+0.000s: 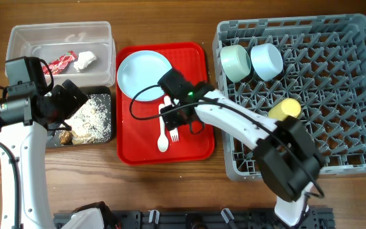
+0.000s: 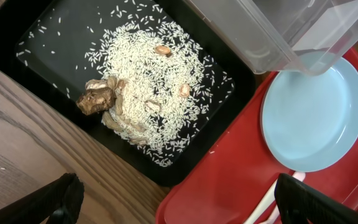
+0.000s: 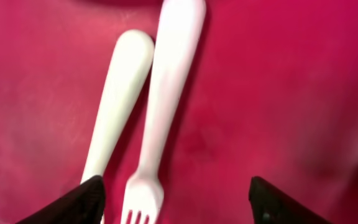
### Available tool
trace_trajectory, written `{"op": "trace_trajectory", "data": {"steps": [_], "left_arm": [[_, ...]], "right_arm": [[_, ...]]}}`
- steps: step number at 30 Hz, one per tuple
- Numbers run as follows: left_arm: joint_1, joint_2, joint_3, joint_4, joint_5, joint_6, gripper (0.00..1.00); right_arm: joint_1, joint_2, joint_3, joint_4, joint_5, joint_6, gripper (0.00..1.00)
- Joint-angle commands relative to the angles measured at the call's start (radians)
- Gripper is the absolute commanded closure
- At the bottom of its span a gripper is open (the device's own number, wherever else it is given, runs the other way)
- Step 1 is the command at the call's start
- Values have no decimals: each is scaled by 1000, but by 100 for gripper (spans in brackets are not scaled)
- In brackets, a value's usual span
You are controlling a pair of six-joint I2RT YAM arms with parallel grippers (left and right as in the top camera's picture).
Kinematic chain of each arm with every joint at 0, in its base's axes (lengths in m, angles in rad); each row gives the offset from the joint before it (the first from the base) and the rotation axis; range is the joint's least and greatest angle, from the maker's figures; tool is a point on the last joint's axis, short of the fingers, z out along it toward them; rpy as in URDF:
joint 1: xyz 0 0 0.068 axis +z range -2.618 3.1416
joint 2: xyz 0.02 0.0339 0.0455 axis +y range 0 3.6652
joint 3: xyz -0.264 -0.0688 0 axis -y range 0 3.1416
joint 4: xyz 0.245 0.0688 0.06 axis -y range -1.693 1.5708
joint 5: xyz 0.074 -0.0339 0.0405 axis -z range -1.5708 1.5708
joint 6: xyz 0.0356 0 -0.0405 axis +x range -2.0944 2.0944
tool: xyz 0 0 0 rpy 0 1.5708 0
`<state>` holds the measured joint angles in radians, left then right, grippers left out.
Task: Sort waste into correct bins and load items into the dishwasher rack
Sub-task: 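Grasp the white fork from the red tray with the right gripper, then insert the fork into the rack's left edge and release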
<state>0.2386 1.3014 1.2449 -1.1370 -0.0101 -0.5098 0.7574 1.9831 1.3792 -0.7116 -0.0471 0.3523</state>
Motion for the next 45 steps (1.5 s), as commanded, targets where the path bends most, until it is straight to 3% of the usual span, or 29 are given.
{"op": "trace_trajectory", "data": {"steps": [1,3,8,12,18,22,28,32,35,39,45], "left_arm": [[5,-5,-1,2,1,5,0],[5,-5,-1,2,1,5,0],[5,-5,-1,2,1,5,0],[5,-5,-1,2,1,5,0],[5,-5,-1,2,1,5,0],[5,-5,-1,2,1,5,0],[5,-5,-1,-2,1,5,0],[5,-5,-1,-2,1,5,0],[5,-5,-1,0,1,5,0],[5,-5,-1,-1,1,5,0],[5,-5,-1,-1,1,5,0]], "right_arm": [[25,66,-7,37,70,75,27],[29,92,-7,50,126,109,28],[29,102,-7,36,186,150,61],[29,102,-7,11,185,152,78],[29,102,-6,-29,177,148,96],[23,50,4,-97,179,147,96],[-31,-260,5,-171,214,140,96],[-173,-466,4,-293,234,91,96],[-283,-491,-3,-405,217,8,96],[-320,-488,-116,-373,170,-38,96],[-319,-487,-314,-183,124,-8,92]]}}
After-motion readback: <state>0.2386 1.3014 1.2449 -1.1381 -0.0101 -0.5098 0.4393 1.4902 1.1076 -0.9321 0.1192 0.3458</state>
